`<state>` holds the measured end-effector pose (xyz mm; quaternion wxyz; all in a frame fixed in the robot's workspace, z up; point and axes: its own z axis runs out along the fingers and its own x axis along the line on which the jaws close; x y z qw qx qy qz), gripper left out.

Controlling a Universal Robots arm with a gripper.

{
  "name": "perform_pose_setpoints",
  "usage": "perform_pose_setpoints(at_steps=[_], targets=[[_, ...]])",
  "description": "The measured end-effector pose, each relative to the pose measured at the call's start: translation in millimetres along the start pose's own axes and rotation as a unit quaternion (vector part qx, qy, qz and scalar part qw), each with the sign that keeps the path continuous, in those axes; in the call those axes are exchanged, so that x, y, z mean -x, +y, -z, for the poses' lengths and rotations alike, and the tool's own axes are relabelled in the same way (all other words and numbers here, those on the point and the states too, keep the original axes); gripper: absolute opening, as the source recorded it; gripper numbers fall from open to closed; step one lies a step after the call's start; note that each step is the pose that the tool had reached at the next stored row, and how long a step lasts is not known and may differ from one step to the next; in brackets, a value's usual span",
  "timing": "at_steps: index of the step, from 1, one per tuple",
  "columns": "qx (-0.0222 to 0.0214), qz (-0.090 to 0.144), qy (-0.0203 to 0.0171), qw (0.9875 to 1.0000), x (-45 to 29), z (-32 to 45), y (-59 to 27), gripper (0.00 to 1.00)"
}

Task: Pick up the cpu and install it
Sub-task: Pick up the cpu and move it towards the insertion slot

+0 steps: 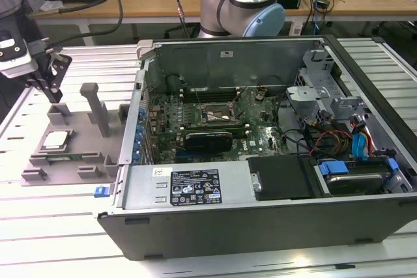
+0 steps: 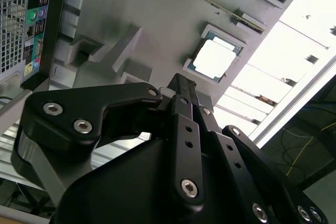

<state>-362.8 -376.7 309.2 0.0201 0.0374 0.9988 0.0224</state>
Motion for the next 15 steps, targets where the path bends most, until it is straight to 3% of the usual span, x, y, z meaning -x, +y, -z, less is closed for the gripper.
perform_pose_setpoints(at_steps=[6, 8, 15], targets=[[0.0, 0.0, -0.0003, 1.0, -12.1, -7.9, -0.7, 0.11], [0.0, 0.0, -0.0006, 1.0, -22.5, -14.7, -1.6, 0.11], [0.0, 0.0, -0.0006, 1.0, -31.4, -28.0, -2.9, 0.11]])
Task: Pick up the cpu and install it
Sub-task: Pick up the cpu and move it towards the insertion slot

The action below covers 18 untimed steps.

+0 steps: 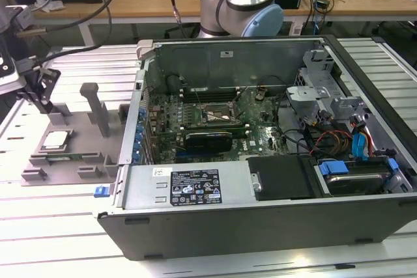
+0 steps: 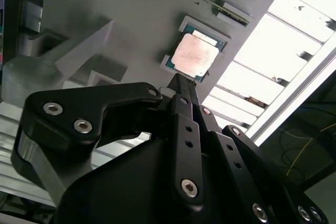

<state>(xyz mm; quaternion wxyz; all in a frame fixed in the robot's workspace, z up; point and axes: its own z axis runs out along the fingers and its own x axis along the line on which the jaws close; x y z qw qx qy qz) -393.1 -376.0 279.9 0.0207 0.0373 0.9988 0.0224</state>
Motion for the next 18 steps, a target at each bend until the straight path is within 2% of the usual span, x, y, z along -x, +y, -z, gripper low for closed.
perform_pose_setpoints(at_steps=[7, 10, 18], targets=[[0.0, 0.0, 0.0, 1.0, -5.6, -13.7, -1.7, 0.11], [0.0, 0.0, -0.0001, 1.0, -8.3, -23.7, -3.1, 0.11], [0.0001, 0.0, 0.0, 1.0, -12.1, -41.4, -6.6, 0.11]])
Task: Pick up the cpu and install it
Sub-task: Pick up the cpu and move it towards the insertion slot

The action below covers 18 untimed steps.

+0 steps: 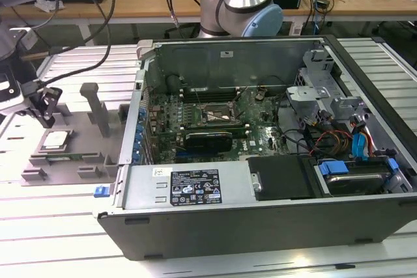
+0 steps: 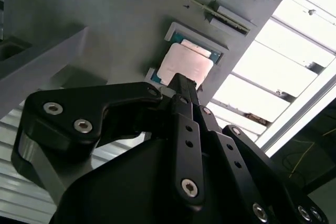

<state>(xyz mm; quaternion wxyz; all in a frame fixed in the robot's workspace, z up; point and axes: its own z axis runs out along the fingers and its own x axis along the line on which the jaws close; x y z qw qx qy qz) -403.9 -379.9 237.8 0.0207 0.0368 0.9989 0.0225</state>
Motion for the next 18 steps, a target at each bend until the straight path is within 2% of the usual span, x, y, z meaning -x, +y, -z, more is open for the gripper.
perform_pose_setpoints(at_steps=[4, 10, 11, 15, 18], targets=[[0.0003, 0.009, 0.0005, 1.0, -1.7, -11.4, -1.2, 0.11], [0.0007, 0.017, 0.0008, 0.9999, -4.7, -21.8, -1.9, 0.11], [0.0008, 0.02, 0.0009, 0.9998, -5.1, -25.5, -2.1, 0.11], [0.0012, 0.029, 0.0013, 0.9996, -5.6, -31.4, -2.4, 0.11], [0.0012, 0.031, 0.0015, 0.9995, -5.7, -31.3, -2.4, 0.11]])
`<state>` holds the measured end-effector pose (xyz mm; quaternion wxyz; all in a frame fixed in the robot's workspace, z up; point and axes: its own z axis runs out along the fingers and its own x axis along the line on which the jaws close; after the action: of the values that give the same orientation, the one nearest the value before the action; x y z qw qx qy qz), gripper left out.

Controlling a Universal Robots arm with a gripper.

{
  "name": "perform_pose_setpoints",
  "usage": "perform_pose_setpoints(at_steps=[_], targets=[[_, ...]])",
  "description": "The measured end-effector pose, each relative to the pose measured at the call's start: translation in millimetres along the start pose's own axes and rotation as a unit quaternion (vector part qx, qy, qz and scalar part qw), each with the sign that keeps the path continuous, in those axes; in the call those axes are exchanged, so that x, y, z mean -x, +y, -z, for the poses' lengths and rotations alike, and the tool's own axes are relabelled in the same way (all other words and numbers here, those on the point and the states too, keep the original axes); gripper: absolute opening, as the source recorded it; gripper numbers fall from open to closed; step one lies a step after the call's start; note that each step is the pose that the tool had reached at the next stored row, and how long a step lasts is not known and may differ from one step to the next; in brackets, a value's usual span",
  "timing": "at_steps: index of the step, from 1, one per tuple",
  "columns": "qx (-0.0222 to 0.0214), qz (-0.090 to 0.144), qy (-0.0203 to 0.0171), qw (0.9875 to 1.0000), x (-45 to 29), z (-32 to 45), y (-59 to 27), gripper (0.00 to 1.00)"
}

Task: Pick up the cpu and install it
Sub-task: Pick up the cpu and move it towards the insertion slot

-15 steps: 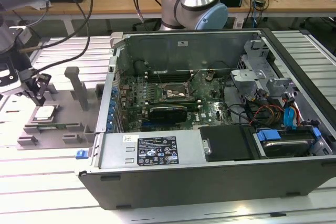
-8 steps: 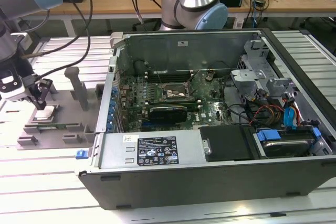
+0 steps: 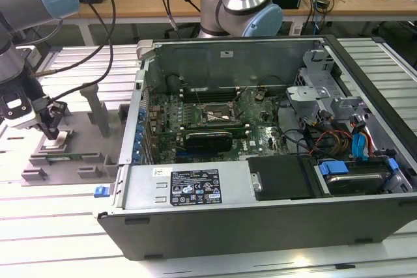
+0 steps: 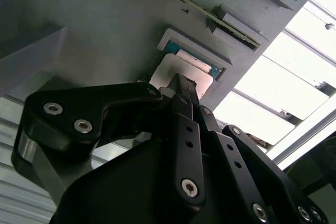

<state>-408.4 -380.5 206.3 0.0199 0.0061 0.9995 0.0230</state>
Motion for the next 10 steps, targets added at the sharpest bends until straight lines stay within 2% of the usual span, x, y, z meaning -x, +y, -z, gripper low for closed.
perform_pose_setpoints(at_steps=[4, 10], targets=[[0.0, 0.0, -0.0001, 1.0, 0.0, -0.1, 0.0, 0.11], [0.0, 0.0, -0.0001, 1.0, 0.0, -0.1, 0.0, 0.48]])
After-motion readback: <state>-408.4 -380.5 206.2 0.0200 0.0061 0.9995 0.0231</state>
